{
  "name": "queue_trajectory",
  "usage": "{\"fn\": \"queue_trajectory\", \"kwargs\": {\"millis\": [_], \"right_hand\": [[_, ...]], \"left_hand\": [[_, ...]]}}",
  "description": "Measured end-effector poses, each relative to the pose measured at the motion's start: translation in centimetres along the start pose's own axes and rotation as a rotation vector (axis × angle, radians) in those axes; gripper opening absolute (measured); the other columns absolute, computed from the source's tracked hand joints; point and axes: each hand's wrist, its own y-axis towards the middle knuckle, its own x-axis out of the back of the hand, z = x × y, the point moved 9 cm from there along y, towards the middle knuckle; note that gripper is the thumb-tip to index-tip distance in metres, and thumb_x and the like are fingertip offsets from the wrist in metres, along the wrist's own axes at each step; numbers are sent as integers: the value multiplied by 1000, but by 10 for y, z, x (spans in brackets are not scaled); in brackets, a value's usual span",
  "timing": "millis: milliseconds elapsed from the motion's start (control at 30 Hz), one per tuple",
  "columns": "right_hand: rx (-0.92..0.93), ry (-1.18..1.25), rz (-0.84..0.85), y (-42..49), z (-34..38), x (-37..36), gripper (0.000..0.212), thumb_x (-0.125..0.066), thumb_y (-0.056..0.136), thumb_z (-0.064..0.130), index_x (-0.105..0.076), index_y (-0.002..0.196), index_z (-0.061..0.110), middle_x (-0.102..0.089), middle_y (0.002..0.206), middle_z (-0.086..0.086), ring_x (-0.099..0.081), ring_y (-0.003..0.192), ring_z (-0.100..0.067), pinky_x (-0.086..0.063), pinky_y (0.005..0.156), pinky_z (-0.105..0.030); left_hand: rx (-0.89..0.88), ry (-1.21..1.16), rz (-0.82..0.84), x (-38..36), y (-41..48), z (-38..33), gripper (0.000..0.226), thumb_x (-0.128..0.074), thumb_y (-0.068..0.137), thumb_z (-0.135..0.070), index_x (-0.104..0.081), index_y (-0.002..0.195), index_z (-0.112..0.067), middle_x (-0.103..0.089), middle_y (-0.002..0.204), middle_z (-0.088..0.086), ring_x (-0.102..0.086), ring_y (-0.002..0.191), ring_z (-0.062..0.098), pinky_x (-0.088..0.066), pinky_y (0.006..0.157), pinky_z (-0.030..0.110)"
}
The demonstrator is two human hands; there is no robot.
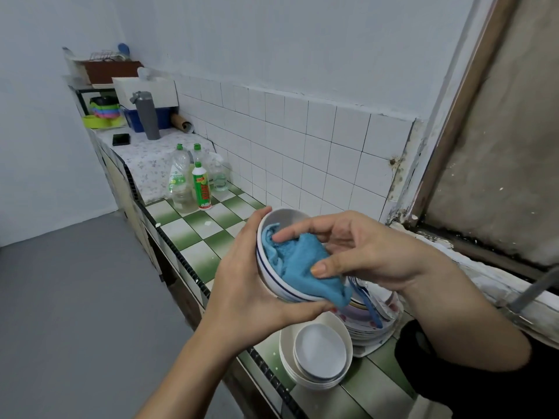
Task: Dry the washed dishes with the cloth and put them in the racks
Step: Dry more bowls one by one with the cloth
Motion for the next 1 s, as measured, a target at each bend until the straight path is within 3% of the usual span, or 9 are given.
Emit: {"fn": "queue_trajectory", "kwargs": {"millis": [67, 167, 333, 467, 567, 700, 800, 900, 1000], "right_hand": [[0, 118, 63, -5, 6, 3, 52, -68, 66, -10, -72, 113, 11, -69, 117, -9, -66, 105, -21, -56, 90, -33], [38, 172, -39, -12, 17, 19, 55, -73, 58, -11, -75, 108, 13, -71, 111, -10, -68, 99, -22, -58, 84, -33], [125, -291, -311, -9, 21, 19, 61, -66, 66, -29, -74, 96, 23, -74, 106, 1, -70, 98, -17, -57, 87, -31], [96, -495, -43, -7, 18, -15, 62, -62, 70, -26, -67, 103, 27, -69, 107, 17, -65, 106, -5, -50, 94, -22], [21, -574, 137, -18, 26, -16, 62, -61, 66, -26, -68, 98, 26, -70, 103, 15, -66, 103, -7, -49, 92, -21], [107, -564, -136, -19, 41, 11, 56, -67, 65, -15, -74, 94, 33, -73, 107, 1, -68, 105, -18, -54, 95, -36], [135, -599, -321, -12, 34, 19, 55, -73, 67, -11, -72, 95, 36, -73, 102, 0, -69, 98, -19, -55, 91, -45], [88, -548, -140, -6, 21, -3, 56, -68, 71, -16, -70, 96, 34, -70, 107, 8, -66, 105, -10, -56, 91, -35], [24, -462, 57, -9, 20, -7, 55, -65, 69, -17, -68, 99, 29, -69, 105, 11, -64, 105, -9, -53, 86, -24]], "left_hand": [[-10, -7, -9, -1, -1, -3, 99, -88, 47, -53, -41, 133, -37, -62, 119, -5, -63, 109, 15, -52, 91, 33], [29, 30, 5, -1, -5, 3, 107, -90, 44, -55, -45, 136, -24, -61, 122, -8, -61, 112, 12, -52, 92, 34], [1, -27, 39, -7, -6, -5, 107, -95, 44, -40, -43, 136, -25, -60, 124, -15, -60, 115, 5, -46, 92, 16], [-16, -58, 31, -2, -4, -2, 112, -90, 42, -49, -38, 138, -28, -63, 120, -12, -64, 111, 12, -52, 92, 28], [-43, 5, 96, -7, -3, -4, 119, -90, 41, -54, -39, 142, -19, -63, 121, -6, -63, 112, 17, -53, 92, 38], [-65, -37, 96, -8, 3, -13, 109, -90, 45, -50, -38, 138, -28, -61, 124, -17, -61, 115, 8, -47, 96, 21], [-81, -50, 122, -12, 7, -14, 106, -88, 47, -49, -38, 137, -29, -58, 127, -19, -58, 119, 7, -45, 98, 21], [-52, -13, 131, -8, 8, -6, 115, -88, 43, -53, -39, 141, -16, -62, 123, -13, -61, 115, 11, -50, 97, 32], [-40, -8, 187, -9, 8, -3, 119, -91, 40, -49, -40, 141, -12, -63, 118, -14, -63, 111, 10, -51, 93, 27]]}}
